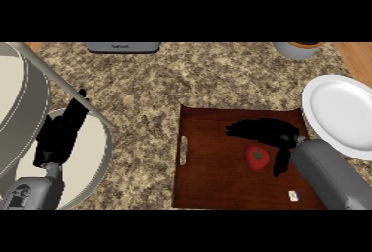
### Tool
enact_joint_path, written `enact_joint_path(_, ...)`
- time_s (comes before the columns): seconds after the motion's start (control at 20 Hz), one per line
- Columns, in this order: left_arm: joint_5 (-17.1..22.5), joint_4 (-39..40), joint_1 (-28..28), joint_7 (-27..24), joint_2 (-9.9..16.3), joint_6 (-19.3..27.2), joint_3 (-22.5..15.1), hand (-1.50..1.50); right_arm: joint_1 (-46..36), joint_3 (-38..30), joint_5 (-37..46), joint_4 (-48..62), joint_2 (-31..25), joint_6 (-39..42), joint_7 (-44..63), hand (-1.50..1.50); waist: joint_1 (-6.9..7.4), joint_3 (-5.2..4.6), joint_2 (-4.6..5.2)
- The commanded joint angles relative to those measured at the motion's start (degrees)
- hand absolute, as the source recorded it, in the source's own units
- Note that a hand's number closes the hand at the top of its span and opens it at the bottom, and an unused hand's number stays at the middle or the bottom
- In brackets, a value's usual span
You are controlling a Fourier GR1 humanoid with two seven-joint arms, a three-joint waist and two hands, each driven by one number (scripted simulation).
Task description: Pick the tomato from the tray and place it in the plate
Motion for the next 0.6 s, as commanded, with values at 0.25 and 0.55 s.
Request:
enact_joint_path(0.25,-2.0,0.3,0.4,-1.9,-2.6,-0.2,0.5,0.0,-0.1,1.5,8.0,-1.1,1.6,2.6,-2.0,1.5,-0.11,0.02,-0.09)
enact_joint_path(0.55,-2.5,-1.2,1.3,-0.9,-3.1,-0.7,0.5,0.0,4.1,2.3,11.0,-0.4,2.4,-2.2,-7.3,1.5,0.0,0.04,-0.04)
